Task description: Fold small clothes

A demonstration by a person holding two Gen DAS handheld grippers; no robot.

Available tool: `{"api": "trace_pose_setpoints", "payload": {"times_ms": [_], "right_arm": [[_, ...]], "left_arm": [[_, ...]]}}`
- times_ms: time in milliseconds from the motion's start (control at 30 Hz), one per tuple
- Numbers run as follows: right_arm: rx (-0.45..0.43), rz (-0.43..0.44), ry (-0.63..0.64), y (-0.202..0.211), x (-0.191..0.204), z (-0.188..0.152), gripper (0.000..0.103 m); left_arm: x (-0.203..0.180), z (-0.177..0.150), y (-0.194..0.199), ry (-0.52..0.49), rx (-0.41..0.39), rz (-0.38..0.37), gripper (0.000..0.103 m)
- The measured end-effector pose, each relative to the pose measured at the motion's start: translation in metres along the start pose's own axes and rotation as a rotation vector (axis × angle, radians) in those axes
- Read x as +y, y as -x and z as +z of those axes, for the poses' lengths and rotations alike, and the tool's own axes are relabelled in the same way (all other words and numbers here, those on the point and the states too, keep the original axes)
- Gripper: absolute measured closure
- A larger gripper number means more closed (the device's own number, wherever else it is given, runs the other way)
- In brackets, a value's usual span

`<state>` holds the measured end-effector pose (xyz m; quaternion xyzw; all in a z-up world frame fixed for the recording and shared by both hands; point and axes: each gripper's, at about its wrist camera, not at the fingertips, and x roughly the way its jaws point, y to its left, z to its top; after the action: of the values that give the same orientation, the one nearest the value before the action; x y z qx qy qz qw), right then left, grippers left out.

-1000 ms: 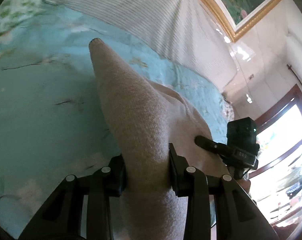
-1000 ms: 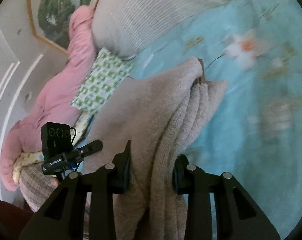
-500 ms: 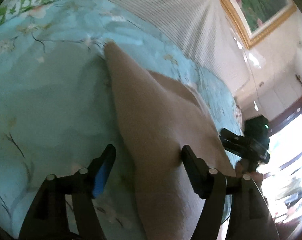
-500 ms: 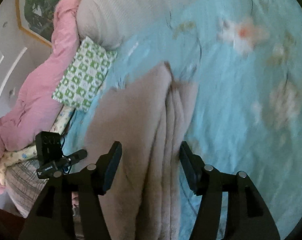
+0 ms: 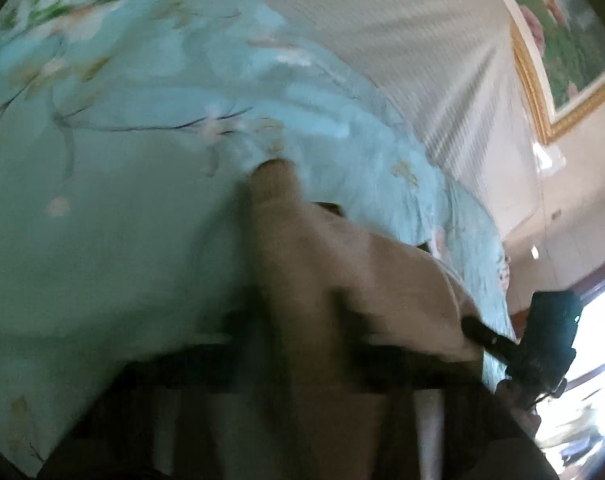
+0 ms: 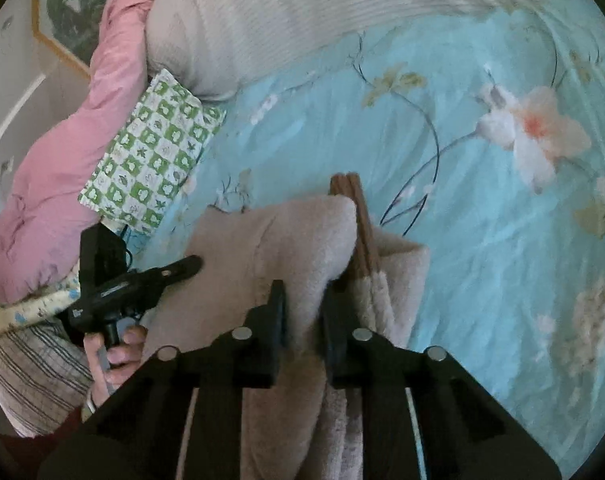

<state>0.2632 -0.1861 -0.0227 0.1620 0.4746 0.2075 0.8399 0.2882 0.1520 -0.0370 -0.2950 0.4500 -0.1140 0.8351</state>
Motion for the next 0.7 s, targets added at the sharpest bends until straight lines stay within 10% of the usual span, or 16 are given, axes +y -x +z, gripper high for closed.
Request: {"api": "trace_pose_setpoints", "payload": {"times_ms": [333,700], "right_arm": [[0.037,-0.098,-0.017,-0.013,-0.022,-0.01,0.091],[-0.068,-0.047,-0.053,0.081,0.014,-0.064,0.065]], "left_arm": [[-0.038,-0.006,-0.02,-0.198,-0.024,0.271,0.079],[-0.063,-0.102,0.097,-0.251,-0.113,0.217,0.049]]}}
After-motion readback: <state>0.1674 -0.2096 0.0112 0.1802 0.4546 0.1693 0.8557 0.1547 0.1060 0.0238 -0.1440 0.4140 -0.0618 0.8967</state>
